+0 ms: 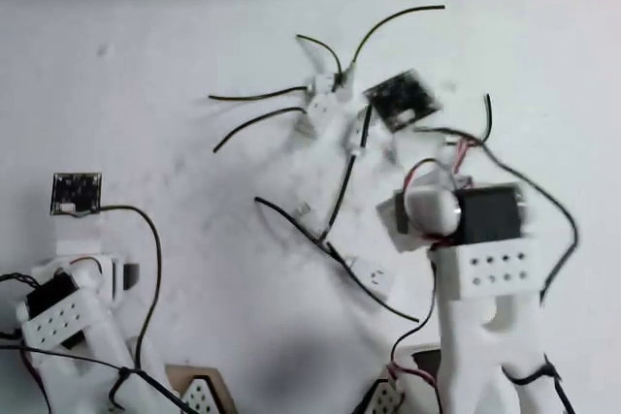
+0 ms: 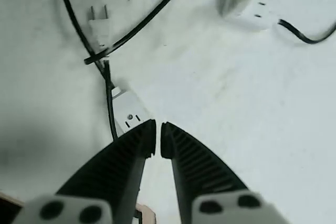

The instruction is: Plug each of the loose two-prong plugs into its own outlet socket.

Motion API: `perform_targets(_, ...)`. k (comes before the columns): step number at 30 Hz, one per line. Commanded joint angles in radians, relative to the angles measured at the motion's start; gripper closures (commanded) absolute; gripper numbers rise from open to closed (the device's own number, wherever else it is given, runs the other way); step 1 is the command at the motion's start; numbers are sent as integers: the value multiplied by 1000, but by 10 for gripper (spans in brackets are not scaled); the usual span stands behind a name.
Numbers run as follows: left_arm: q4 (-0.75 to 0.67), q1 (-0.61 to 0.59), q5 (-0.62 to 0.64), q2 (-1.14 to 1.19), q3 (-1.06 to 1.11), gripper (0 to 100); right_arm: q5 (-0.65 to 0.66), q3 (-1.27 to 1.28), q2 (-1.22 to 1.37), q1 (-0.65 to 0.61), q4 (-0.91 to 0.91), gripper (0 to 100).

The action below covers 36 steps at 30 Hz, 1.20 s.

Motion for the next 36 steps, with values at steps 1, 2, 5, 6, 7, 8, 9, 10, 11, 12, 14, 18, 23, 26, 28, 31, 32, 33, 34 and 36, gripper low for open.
perform_targets(1,-17,-5,14,-28,-5,703,54,141,-21,-90,-119,930)
perform_targets(2,-17,-5,14,-28,-5,703,28,192,-18,-116,-162,901)
perform_targets(5,-17,-5,14,-28,-5,703,-52,344,-15,-199,-306,824)
perform_targets(6,-17,-5,14,-28,-5,703,-72,388,-15,-223,-352,809)
perform_targets(7,-17,-5,14,-28,-5,703,-91,428,-15,-248,-395,803)
perform_targets(8,-17,-5,14,-28,-5,703,-103,465,-15,-274,-435,805)
perform_targets(9,-17,-5,14,-28,-5,703,-117,497,-15,-295,-470,805)
perform_targets(10,-17,-5,14,-28,-5,703,-129,528,-15,-317,-503,805)
perform_targets(11,-17,-5,14,-28,-5,703,-140,552,-15,-337,-530,805)
perform_targets(12,-17,-5,14,-28,-5,703,-150,575,-15,-352,-553,805)
perform_targets(14,-17,-5,14,-28,-5,703,-164,609,-13,-377,-587,805)
perform_targets(18,-17,-5,14,-28,-5,703,-161,657,-13,-380,-647,821)
perform_targets(23,-17,-5,14,-28,-5,703,-155,733,-13,-381,-742,875)
perform_targets(26,-17,-5,14,-28,-5,703,-155,760,-13,-380,-756,876)
perform_targets(28,-17,-5,14,-28,-5,703,-155,769,-13,-380,-757,876)
perform_targets(31,-17,-5,14,-28,-5,703,-157,775,-13,-378,-757,877)
perform_targets(32,-17,-5,14,-28,-5,703,-157,778,-13,-378,-757,878)
perform_targets(33,-17,-5,14,-28,-5,703,-157,781,-13,-378,-756,878)
perform_targets(34,-17,-5,14,-28,-5,703,-157,787,-13,-378,-757,879)
perform_targets(36,-17,-5,14,-28,-5,703,-157,798,-13,-378,-757,880)
